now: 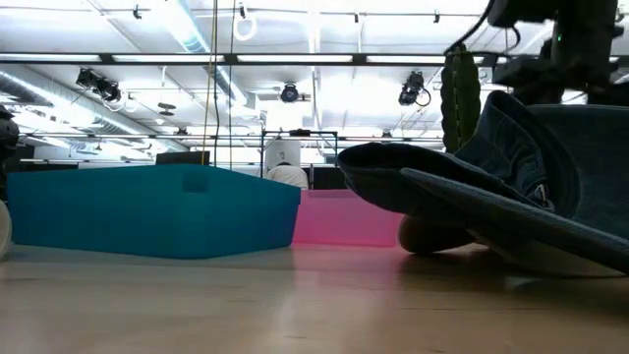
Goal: Pick & Place hat
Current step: Put the right blue cap into the red bin
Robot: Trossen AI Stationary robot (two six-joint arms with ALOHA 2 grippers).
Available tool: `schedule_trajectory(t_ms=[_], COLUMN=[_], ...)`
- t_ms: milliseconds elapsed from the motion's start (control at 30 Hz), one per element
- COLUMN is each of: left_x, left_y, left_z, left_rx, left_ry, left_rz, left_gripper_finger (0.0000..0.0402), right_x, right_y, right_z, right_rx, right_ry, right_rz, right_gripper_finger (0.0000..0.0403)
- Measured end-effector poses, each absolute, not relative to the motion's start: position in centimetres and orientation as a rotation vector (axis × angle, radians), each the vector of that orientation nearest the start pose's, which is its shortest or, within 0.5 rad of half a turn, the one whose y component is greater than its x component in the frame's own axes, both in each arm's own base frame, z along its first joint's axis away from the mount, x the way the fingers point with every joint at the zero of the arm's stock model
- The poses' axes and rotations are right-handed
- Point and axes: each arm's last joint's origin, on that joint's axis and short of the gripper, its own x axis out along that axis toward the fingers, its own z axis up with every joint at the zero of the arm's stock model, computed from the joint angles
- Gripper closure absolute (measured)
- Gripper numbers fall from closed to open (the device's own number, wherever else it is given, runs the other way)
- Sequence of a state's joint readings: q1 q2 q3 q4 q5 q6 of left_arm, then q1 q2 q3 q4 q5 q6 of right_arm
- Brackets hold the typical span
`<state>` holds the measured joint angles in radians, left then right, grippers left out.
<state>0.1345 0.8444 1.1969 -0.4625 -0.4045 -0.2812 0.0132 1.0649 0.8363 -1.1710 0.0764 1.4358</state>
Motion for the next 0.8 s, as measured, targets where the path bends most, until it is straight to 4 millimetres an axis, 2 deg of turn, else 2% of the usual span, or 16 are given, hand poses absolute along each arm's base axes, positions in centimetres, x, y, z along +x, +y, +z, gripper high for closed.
schedule_trajectory(t_ms=[133, 300, 467, 633, 800], left_x=[14.5, 14.5, 14.8, 15.6, 16.3], left_y=[3.1, 3.1, 3.2, 3.3, 3.4], left_z=[43.1, 43.1, 43.0, 42.7, 42.4], left_rx=[-0.254, -0.253, -0.247, -0.223, -0.220], left_ry=[0.035, 0.035, 0.049, 0.077, 0.093], left_rz=[0.550, 0.550, 0.551, 0.554, 0.555], left_gripper_finger=[0.0282, 0.0282, 0.0282, 0.0282, 0.0282], right_x=[16.1, 14.9, 14.2, 13.7, 13.2], right_y=[0.0, 0.0, 0.0, -0.1, -0.1], right_z=[21.5, 18.1, 15.5, 13.7, 13.2], right_rx=[1.156, 1.200, 1.226, 1.277, 1.260], right_ry=[1.066, 1.072, 1.054, 1.007, 1.009], right_rz=[-1.032, -1.153, -1.171, -1.182, -1.223], right_gripper_finger=[0.0089, 0.0089, 0.0089, 0.0098, 0.0151])
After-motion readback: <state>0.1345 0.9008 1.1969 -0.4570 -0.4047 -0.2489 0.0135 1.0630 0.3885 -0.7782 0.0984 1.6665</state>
